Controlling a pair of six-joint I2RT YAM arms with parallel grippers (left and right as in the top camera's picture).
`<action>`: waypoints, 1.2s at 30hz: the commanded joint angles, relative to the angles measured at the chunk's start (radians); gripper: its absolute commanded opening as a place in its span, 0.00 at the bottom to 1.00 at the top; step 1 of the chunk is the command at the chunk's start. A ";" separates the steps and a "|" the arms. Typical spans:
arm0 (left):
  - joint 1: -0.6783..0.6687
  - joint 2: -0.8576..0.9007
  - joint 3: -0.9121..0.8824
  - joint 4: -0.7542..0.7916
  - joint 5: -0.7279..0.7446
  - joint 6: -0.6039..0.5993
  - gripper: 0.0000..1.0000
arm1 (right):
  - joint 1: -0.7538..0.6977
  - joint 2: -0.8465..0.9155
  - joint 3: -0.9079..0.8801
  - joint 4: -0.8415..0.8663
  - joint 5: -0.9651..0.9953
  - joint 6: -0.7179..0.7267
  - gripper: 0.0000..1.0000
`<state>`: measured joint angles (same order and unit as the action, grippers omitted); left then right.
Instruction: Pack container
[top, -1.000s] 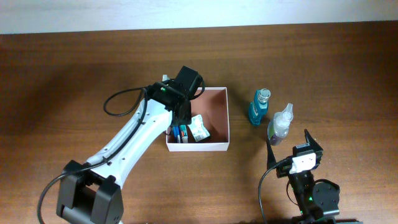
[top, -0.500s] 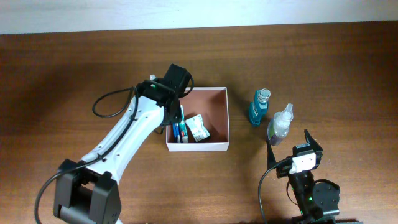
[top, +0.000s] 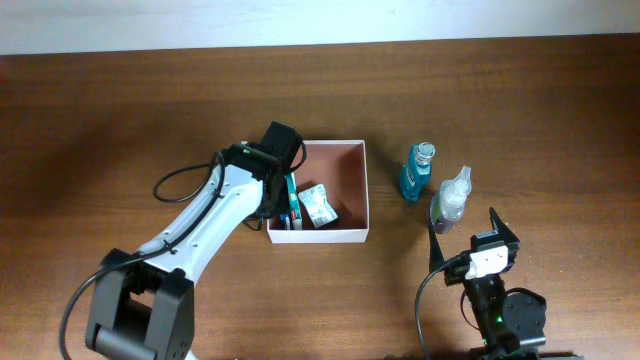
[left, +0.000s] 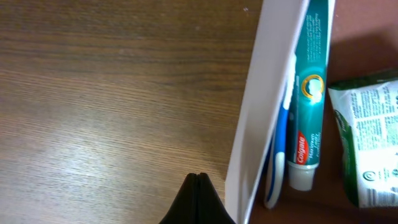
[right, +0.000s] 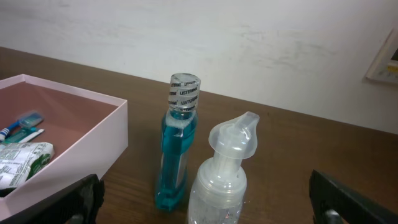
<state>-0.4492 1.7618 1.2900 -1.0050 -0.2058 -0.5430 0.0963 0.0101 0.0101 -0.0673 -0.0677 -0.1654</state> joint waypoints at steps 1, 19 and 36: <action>0.005 0.000 -0.005 0.001 0.052 0.021 0.01 | 0.008 -0.006 -0.005 -0.006 0.009 -0.003 0.98; 0.035 -0.001 0.004 0.017 0.111 0.089 0.01 | 0.008 -0.006 -0.005 -0.006 0.009 -0.003 0.98; 0.165 -0.032 0.020 0.264 0.137 0.164 0.00 | 0.008 -0.006 -0.005 -0.006 0.009 -0.003 0.98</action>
<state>-0.2825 1.7596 1.2942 -0.7830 -0.0921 -0.4248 0.0963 0.0101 0.0101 -0.0673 -0.0677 -0.1650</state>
